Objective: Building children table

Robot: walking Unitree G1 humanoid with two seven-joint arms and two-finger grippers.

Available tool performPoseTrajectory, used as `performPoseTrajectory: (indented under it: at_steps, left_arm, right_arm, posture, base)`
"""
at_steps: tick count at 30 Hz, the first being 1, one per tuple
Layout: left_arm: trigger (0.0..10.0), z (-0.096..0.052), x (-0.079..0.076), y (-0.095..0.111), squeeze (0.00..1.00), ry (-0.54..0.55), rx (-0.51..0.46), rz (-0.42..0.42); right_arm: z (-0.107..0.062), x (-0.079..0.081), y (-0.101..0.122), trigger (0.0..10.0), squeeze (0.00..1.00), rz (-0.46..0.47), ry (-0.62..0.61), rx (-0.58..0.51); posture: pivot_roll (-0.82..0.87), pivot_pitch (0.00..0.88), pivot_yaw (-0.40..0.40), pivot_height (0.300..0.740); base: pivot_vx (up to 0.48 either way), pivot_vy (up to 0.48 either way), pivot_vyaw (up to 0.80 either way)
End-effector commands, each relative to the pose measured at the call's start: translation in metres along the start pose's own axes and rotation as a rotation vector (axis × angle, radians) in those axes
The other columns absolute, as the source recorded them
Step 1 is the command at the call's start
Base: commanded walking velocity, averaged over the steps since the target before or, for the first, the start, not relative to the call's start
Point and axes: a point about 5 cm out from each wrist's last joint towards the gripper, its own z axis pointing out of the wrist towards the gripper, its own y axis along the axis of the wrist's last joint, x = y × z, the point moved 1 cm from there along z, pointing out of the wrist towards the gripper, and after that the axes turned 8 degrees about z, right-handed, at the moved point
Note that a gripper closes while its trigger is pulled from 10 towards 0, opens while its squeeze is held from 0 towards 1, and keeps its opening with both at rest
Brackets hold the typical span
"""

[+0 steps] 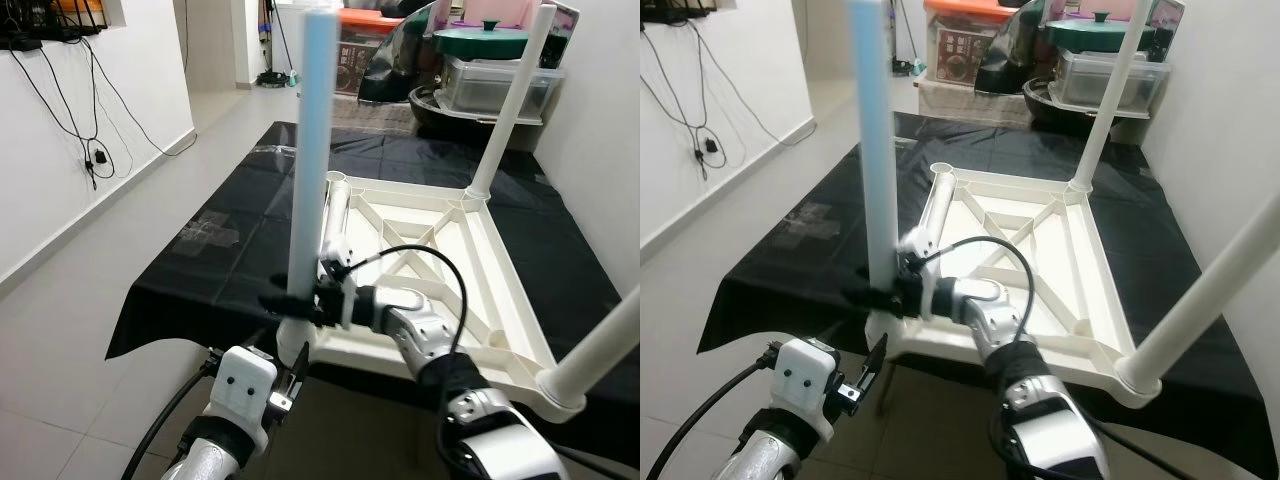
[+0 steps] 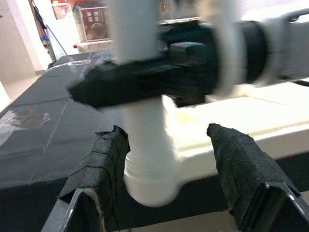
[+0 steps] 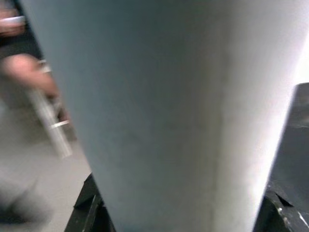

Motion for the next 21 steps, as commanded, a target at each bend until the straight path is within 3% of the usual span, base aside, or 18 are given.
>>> performPoseTrajectory:
  at_steps: [1,2,3,4,7,9,11,13,14,16,17,19,20,21]
  left_arm:
    - [10.0,-0.001,-0.002,-0.005,0.0,-0.004,0.023,-0.006]
    - [10.0,-0.001,-0.002,-0.005,0.0,-0.004,0.023,-0.006]
    - [10.0,-0.001,-0.002,-0.005,0.0,-0.005,0.023,-0.007]
    - [10.0,-0.001,-0.002,-0.005,0.0,-0.005,0.023,-0.007]
    - [10.0,0.0,-0.002,-0.006,0.0,-0.009,0.023,-0.009]
    - [10.0,0.0,-0.002,-0.006,0.0,-0.009,0.023,-0.009]
    - [10.0,0.0,-0.002,-0.006,0.0,-0.01,0.022,-0.008]
    - [10.0,0.0,-0.002,-0.006,0.0,-0.01,0.022,-0.008]
    - [10.0,0.0,-0.002,-0.006,0.0,-0.011,0.022,-0.008]
    - [10.0,-0.001,-0.003,-0.005,0.0,-0.015,0.017,-0.005]
    - [10.0,-0.001,-0.003,-0.005,0.0,-0.015,0.014,-0.003]
    - [10.0,-0.001,-0.003,-0.005,0.0,-0.014,0.013,-0.003]
    - [10.0,-0.001,-0.003,-0.005,0.0,-0.014,0.012,-0.003]
    - [10.0,-0.001,-0.003,-0.005,0.0,-0.014,0.012,-0.003]
  right_arm:
    - [-0.008,-0.021,0.008,0.0,0.0,0.035,-0.23,-0.084]
    - [-0.008,-0.021,0.008,0.0,0.0,0.035,-0.23,-0.084]
    - [-0.017,-0.036,0.01,0.0,0.0,0.045,-0.452,-0.122]
    - [-0.017,-0.036,0.01,0.0,0.0,0.045,-0.452,-0.122]
    - [-0.061,-0.069,0.004,0.0,0.0,0.069,-1.073,-0.164]
    - [-0.061,-0.069,0.004,0.0,0.0,0.069,-1.073,-0.164]
    - [-0.082,-0.066,-0.003,0.0,0.0,0.095,-1.334,-0.215]
    - [-0.082,-0.066,-0.003,0.0,0.0,0.095,-1.334,-0.215]
    - [-0.083,-0.06,-0.005,0.0,0.0,0.112,-1.392,-0.244]
    - [-0.073,-0.047,-0.009,0.0,0.0,0.15,-1.409,-0.274]
    - [-0.059,-0.039,-0.008,0.0,0.0,0.166,-1.346,-0.299]
    - [-0.054,-0.037,-0.008,0.0,0.0,0.165,-1.333,-0.304]
    - [-0.047,-0.035,-0.009,10.0,0.0,0.158,-1.288,-0.298]
    - [-0.047,-0.035,-0.009,10.0,0.0,0.158,-1.288,-0.298]
  posture:
    - [0.15,0.002,-0.091,0.74]
    - [0.15,0.002,-0.091,0.74]
    - [0.14,0.003,-0.089,0.74]
    - [0.14,0.003,-0.089,0.74]
    - [0.14,0.0,-0.084,0.74]
    - [0.14,0.0,-0.084,0.74]
    - [0.14,0.0,-0.084,0.74]
    - [0.14,0.0,-0.084,0.74]
    - [0.14,0.0,-0.083,0.74]
    - [0.14,0.0,-0.085,0.74]
    - [0.14,0.0,-0.085,0.74]
    - [0.14,0.0,-0.085,0.74]
    - [0.14,0.0,-0.087,0.74]
    - [0.14,0.0,-0.087,0.74]
  base:
    - [0.0,0.0,0.0]
    - [0.0,0.0,0.0]
    - [0.0,0.0,0.0]
    - [0.0,0.0,0.0]
    - [0.0,0.0,0.0]
    - [0.0,0.0,0.0]
    - [0.0,0.0,0.0]
    - [0.0,0.0,0.0]
    - [0.0,0.0,0.0]
    - [0.0,0.0,0.0]
    - [0.0,0.0,0.0]
    - [0.0,0.0,0.0]
    - [0.0,0.0,0.0]
    - [0.0,0.0,0.0]
